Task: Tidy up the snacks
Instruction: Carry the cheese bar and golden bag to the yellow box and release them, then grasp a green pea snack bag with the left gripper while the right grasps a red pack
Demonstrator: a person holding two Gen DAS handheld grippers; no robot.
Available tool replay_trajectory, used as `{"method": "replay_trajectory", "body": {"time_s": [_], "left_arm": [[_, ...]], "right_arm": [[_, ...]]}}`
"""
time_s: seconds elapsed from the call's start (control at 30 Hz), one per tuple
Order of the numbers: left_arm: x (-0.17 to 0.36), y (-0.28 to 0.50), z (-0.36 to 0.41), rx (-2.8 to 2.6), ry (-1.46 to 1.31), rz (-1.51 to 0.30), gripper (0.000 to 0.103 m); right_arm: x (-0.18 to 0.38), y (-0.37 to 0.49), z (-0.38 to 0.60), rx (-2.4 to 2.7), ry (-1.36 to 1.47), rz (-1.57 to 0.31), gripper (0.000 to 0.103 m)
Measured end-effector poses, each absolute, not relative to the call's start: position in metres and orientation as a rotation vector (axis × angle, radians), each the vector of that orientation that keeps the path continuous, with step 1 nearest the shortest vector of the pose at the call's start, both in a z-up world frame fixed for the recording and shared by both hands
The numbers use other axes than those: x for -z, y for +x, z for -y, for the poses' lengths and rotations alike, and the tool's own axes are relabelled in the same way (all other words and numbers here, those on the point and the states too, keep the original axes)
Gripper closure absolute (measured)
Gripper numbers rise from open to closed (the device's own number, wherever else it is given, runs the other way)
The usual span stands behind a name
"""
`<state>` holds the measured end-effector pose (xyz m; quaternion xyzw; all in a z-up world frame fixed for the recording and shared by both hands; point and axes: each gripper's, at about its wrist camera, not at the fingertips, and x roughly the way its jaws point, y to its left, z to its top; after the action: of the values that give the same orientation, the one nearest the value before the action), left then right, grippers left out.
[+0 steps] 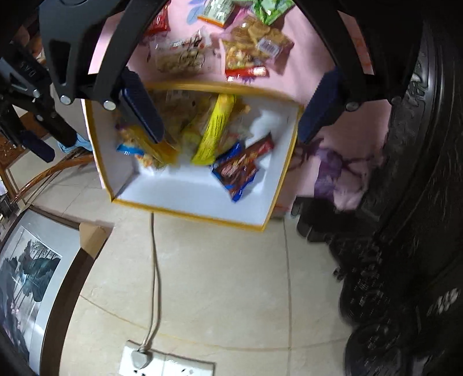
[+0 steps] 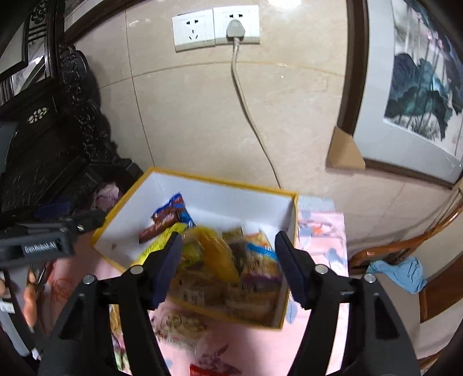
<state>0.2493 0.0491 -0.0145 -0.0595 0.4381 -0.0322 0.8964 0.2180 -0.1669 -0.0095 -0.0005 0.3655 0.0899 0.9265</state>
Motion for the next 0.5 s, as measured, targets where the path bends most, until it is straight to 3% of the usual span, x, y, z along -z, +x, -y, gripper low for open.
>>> {"method": "replay_trajectory", "body": {"time_s": [0.13,0.33,0.5], "left_arm": [[0.037,0.208,-0.063,0.045,-0.107,-0.928,0.008],[0.091,0.133,-0.087,-0.025,-0.118,-1.017,0.008],[0.122,0.085,-0.112,-0.061,-0.171,-1.100,0.008]], "right_arm": [[0.042,0.182,0.176,-0.241,0.047,-0.860,0.036],[0.153,0.108,0.183,-0.196,0.140,-1.165,0.036],[0.181,0.097,0.174,-0.179,0.157,-1.205,0.036]]}}
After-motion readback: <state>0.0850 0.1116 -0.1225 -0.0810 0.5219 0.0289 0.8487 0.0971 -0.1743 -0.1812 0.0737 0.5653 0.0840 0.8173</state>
